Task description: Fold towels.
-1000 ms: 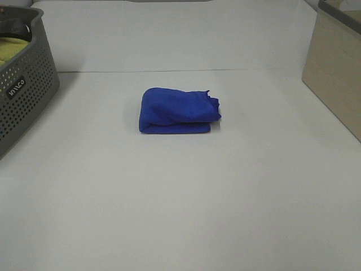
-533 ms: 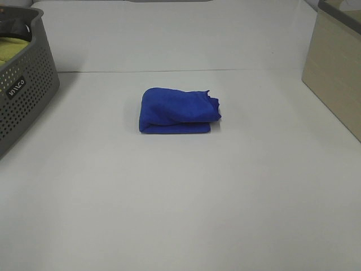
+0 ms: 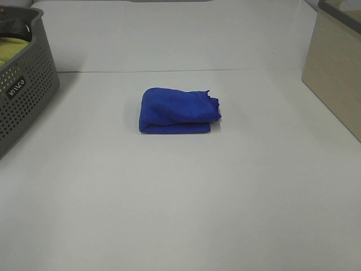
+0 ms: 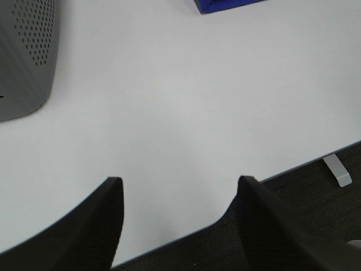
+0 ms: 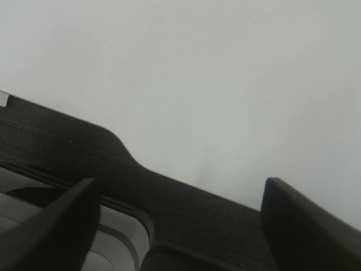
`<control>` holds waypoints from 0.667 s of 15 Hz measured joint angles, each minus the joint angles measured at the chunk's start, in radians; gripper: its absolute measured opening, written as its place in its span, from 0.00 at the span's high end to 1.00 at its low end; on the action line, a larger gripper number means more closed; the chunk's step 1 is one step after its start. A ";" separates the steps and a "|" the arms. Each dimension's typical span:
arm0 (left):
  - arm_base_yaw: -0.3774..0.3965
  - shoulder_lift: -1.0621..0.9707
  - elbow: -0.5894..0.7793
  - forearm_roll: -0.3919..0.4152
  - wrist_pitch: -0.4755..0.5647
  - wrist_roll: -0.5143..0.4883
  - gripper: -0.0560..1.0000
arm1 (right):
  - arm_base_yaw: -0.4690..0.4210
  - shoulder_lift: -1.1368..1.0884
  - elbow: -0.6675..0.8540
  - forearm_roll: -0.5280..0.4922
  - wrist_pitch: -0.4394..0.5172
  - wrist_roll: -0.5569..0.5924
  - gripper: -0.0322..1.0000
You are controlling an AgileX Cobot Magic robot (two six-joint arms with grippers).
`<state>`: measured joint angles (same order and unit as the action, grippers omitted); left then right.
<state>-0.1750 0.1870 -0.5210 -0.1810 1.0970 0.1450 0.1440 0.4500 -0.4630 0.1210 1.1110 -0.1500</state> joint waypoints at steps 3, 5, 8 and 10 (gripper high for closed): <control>0.000 -0.008 0.000 0.000 -0.001 0.000 0.41 | -0.013 -0.001 0.001 0.007 -0.001 -0.002 0.23; 0.000 -0.018 0.000 0.000 -0.001 0.000 0.41 | -0.069 -0.022 0.001 0.016 -0.002 -0.002 0.23; 0.027 -0.031 0.000 0.000 -0.001 0.000 0.41 | -0.144 -0.140 0.001 0.016 -0.004 -0.002 0.23; 0.099 -0.032 0.000 0.000 -0.001 0.000 0.41 | -0.147 -0.231 0.001 0.019 -0.004 -0.002 0.23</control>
<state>-0.0760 0.1550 -0.5210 -0.1810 1.0960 0.1450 -0.0030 0.2190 -0.4620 0.1400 1.1070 -0.1520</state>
